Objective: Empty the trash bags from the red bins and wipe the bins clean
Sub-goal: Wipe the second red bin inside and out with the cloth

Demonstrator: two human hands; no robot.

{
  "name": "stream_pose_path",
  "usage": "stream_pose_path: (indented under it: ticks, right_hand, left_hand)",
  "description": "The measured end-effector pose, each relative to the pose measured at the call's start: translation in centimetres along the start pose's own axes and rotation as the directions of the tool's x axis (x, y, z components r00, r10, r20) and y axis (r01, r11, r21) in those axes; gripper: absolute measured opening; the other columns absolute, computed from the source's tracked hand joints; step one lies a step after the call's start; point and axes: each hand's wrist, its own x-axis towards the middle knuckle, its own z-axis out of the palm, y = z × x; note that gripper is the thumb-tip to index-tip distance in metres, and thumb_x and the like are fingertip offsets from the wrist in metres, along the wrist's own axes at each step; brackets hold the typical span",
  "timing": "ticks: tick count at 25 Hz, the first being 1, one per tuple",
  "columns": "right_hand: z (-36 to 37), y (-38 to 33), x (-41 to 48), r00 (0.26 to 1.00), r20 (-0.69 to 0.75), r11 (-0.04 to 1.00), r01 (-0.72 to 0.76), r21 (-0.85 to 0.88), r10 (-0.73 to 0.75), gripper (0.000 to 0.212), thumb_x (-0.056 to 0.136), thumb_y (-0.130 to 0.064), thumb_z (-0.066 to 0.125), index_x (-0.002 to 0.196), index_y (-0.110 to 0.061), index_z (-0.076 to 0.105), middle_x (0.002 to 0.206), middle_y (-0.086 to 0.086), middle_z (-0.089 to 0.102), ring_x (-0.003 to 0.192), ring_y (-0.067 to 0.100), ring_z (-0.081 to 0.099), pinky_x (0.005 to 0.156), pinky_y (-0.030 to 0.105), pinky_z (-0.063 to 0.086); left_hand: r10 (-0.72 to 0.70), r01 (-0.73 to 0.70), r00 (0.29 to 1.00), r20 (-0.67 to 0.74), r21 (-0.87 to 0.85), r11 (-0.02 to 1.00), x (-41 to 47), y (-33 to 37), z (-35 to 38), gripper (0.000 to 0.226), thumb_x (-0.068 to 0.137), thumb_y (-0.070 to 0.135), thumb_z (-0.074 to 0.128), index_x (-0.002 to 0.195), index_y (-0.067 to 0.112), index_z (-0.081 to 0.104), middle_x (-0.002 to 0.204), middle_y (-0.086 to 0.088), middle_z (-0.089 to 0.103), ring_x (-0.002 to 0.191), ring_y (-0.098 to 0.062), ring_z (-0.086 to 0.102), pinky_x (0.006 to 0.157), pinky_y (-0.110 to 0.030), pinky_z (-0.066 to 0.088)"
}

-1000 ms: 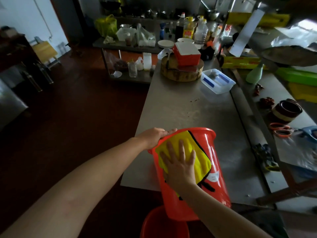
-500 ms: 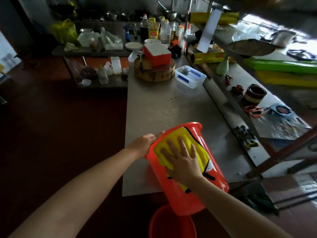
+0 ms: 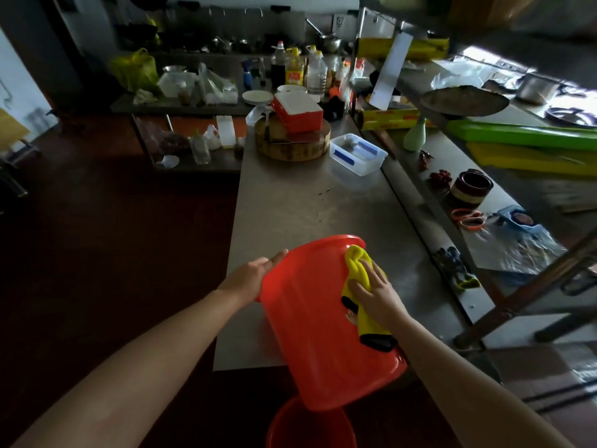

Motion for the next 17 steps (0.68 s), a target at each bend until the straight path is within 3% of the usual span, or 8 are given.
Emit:
stream_pose_path:
  ticks: [2,4,6,8,10,12,15,17]
  right_hand:
    - [-0.3,0.4,0.1,1.000,0.016,0.998,-0.020,0.061,0.019,0.072,0.088,-0.070,0.048,0.153,-0.051,0.024,0.166,-0.015,0.017,0.152,0.018,0.019,0.117,0.048,0.031]
    - [0.0,-0.2,-0.4,1.000,0.008,1.000,-0.009,0.017,0.009,0.069,0.092,-0.065,0.048,0.154,-0.052,0.020,0.167,-0.014,0.012,0.154,0.021,0.013,0.117,0.051,0.030]
    - [0.8,-1.5,-1.4,0.999,-0.012,0.991,0.034,-0.130,-0.035,0.071,0.091,-0.069,0.045,0.153,-0.056,0.012,0.168,-0.015,0.004,0.155,0.027,0.005,0.115,0.056,0.032]
    - [2.2,-3.0,-2.7,0.992,-0.012,0.939,0.112,-0.324,-0.122,0.073,0.090,-0.074,0.038,0.151,-0.058,0.000,0.168,-0.014,-0.006,0.155,0.032,-0.006,0.116,0.060,0.024]
    - [4.0,-4.5,-4.3,0.969,0.005,0.854,0.219,-0.473,-0.245,0.074,0.090,-0.074,0.034,0.151,-0.058,-0.004,0.168,-0.012,-0.013,0.153,0.036,-0.015,0.116,0.065,0.015]
    - [5.8,-5.8,-6.1,0.925,0.043,0.752,0.335,-0.567,-0.379,0.075,0.088,-0.069,0.040,0.155,-0.054,0.008,0.169,-0.006,-0.007,0.152,0.042,-0.014,0.113,0.071,0.011]
    - [8.6,-7.0,-7.8,0.857,0.143,0.557,0.439,-0.705,-0.495,0.073,0.088,-0.058,0.049,0.156,-0.043,0.026,0.169,0.001,0.005,0.151,0.048,-0.010,0.111,0.077,0.006]
    - [10.0,-7.4,-8.2,0.850,0.226,0.454,0.457,-0.764,-0.476,0.073,0.094,-0.057,0.048,0.159,-0.041,0.018,0.169,0.003,-0.004,0.148,0.049,-0.022,0.110,0.077,-0.003]
  left_hand:
    - [0.001,-0.001,1.000,-0.002,0.063,0.998,0.0,0.2,0.2,0.051,0.108,0.034,0.037,0.148,0.063,0.023,0.106,0.000,0.054,0.083,-0.016,0.066,0.089,-0.032,0.054]
    - [0.002,-0.002,1.000,0.008,0.090,0.996,-0.1,0.6,0.2,0.049,0.108,0.042,0.034,0.150,0.061,0.017,0.105,0.000,0.053,0.079,-0.013,0.065,0.085,-0.029,0.055]
    - [-0.004,0.004,1.000,0.010,0.035,0.999,0.1,1.0,0.0,0.043,0.103,0.061,0.028,0.146,0.060,0.030,0.102,0.000,0.056,0.078,-0.012,0.066,0.084,-0.027,0.055]
    - [-0.032,0.032,0.999,0.012,0.039,0.999,0.2,1.0,0.0,0.043,0.103,0.063,0.029,0.143,0.054,0.041,0.100,0.000,0.059,0.081,-0.014,0.068,0.085,-0.029,0.056]
    - [-0.039,0.033,0.997,0.062,0.092,0.995,0.5,0.9,-0.3,0.044,0.108,0.043,0.037,0.149,0.056,0.029,0.102,-0.003,0.057,0.085,-0.018,0.067,0.086,-0.030,0.055]
    - [0.015,-0.031,0.995,0.103,0.155,0.988,0.5,1.1,-0.5,0.065,0.107,0.023,0.041,0.151,0.061,0.011,0.103,-0.004,0.053,0.084,-0.020,0.065,0.083,-0.031,0.056]
    - [0.035,-0.048,0.996,0.084,0.161,0.986,0.8,1.3,-0.8,0.069,0.107,0.017,0.038,0.150,0.061,0.009,0.097,-0.005,0.053,0.080,-0.020,0.063,0.079,-0.033,0.056]
    - [0.054,-0.069,0.996,0.073,0.215,0.974,0.8,1.1,-0.6,0.070,0.107,0.014,0.038,0.152,0.057,0.007,0.098,-0.006,0.053,0.083,-0.021,0.062,0.082,-0.036,0.053]
